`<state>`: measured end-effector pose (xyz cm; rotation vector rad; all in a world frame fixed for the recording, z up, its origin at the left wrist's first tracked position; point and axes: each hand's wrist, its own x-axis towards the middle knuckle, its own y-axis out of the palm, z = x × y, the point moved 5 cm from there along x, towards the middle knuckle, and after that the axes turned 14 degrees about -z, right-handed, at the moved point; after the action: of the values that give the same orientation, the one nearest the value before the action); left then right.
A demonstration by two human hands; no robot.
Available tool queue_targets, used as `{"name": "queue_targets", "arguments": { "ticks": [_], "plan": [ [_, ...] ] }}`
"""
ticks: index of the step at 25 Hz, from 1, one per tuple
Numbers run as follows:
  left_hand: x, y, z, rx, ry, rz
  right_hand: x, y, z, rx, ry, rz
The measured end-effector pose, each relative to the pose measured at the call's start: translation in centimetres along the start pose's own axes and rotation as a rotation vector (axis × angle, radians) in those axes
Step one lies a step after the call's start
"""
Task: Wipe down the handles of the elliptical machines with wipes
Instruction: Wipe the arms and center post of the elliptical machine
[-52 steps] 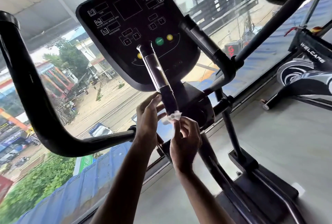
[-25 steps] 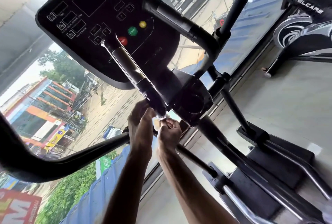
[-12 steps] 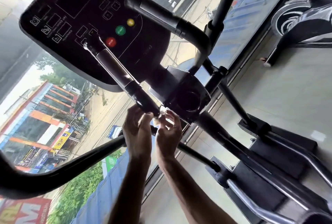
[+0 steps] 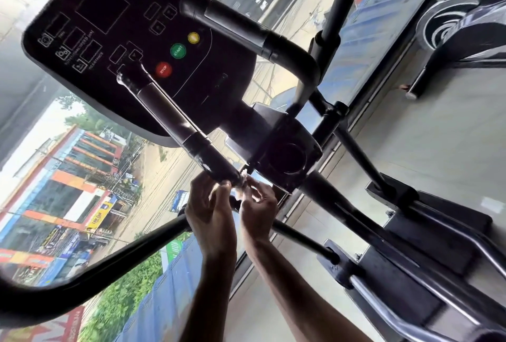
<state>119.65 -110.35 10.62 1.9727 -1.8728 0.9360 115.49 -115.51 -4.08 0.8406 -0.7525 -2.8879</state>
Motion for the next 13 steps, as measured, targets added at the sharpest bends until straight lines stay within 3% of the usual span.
{"name": "queue_targets", "arguments": {
  "ticks": [3,7,10,13],
  "plan": [
    [-0.1,0.1,0.2,-0.013,-0.005,-0.040,0.1,-0.1,-0.9,-0.044,-0.074,0.033],
    [-0.6,0.2,0.0,-0.014,0.011,-0.068,2.7,1.7,-3.6,-0.138,0.138,0.071],
    [-0.6,0.4,0.2,-0.004,0.039,-0.086,1.6,0.2,-0.8,-0.008,-0.035,0.030],
    [-0.8,0.5,0.3,0.008,0.059,-0.101,2.0,0.7,-1.3,-0.082,-0.146,0.073]
  ]
}}
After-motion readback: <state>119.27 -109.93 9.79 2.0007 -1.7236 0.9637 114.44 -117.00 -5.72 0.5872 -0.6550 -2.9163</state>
